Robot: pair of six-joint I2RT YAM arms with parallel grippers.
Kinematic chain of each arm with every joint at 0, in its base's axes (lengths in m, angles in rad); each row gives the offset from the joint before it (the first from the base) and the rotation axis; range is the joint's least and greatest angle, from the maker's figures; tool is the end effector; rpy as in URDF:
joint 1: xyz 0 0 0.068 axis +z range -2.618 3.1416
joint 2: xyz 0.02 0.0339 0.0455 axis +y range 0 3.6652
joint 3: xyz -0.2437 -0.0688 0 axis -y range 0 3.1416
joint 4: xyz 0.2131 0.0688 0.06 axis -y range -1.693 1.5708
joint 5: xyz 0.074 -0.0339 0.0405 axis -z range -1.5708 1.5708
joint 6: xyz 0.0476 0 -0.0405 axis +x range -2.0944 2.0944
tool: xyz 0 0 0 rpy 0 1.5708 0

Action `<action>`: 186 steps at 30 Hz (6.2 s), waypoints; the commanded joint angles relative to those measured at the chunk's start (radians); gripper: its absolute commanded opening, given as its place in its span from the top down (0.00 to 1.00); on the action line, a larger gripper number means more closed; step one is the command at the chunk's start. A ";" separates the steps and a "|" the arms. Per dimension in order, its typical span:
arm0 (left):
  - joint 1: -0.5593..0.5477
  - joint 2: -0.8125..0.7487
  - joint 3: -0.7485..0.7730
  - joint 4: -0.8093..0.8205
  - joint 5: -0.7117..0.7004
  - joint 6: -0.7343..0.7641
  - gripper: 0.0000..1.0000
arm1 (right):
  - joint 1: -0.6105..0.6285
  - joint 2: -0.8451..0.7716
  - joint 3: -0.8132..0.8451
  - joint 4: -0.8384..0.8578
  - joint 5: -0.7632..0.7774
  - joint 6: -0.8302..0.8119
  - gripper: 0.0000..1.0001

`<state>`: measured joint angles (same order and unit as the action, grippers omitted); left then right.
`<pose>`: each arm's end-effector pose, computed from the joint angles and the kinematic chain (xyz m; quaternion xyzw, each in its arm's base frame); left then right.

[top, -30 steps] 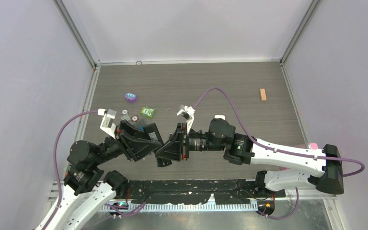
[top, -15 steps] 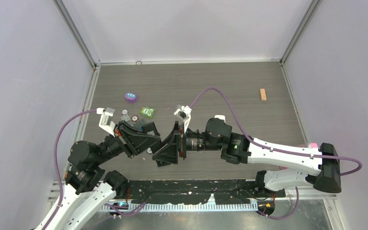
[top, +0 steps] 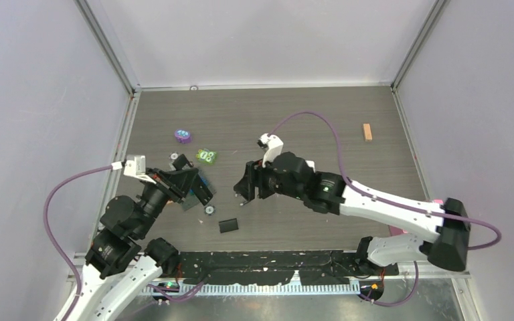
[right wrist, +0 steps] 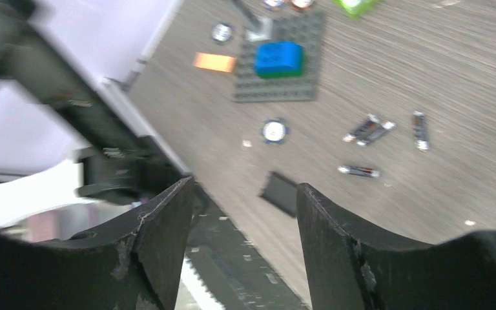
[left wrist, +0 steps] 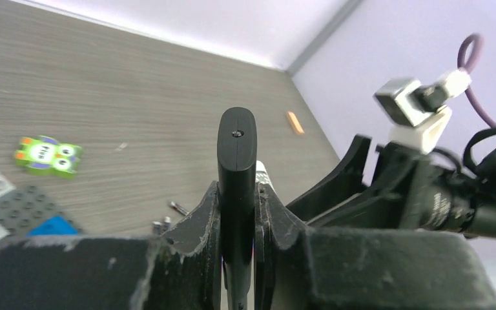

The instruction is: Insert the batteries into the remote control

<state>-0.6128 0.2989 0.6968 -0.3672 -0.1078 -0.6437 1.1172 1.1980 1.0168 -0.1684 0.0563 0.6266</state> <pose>0.0697 -0.0427 0.3269 -0.0494 0.6945 -0.3910 0.6020 0.1189 0.2378 0.3195 -0.1832 0.7984 0.4239 0.3864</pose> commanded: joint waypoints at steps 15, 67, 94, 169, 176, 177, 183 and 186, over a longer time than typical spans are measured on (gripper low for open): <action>0.001 -0.031 0.159 -0.225 -0.404 0.099 1.00 | -0.076 0.663 0.417 -0.463 -0.222 -1.001 0.38; 0.001 -0.003 0.063 0.066 0.008 -0.019 1.00 | -0.187 0.191 0.040 -0.032 -0.214 -0.504 0.94; 0.002 0.160 -0.168 0.705 0.259 -0.522 1.00 | 0.257 -0.022 0.247 0.009 0.313 -0.366 0.90; 0.002 0.193 -0.158 0.723 0.284 -0.576 1.00 | 0.251 0.009 0.350 -0.212 0.345 -0.326 0.56; 0.002 0.191 -0.162 0.726 0.287 -0.576 1.00 | 0.237 -0.010 0.376 -0.212 0.341 -0.285 0.49; 0.001 0.192 -0.162 0.727 0.288 -0.576 1.00 | 0.233 -0.016 0.376 -0.213 0.340 -0.267 0.47; 0.001 0.182 -0.167 0.728 0.289 -0.573 1.00 | 0.187 -0.042 0.371 -0.265 0.332 -0.107 0.26; 0.002 0.179 -0.170 0.729 0.290 -0.573 1.00 | 0.117 -0.049 0.349 -0.267 0.207 0.011 0.19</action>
<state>-0.6121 0.4900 0.5266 0.2962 0.1688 -1.2064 1.3052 1.1885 1.3506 -0.4313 0.3557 0.4660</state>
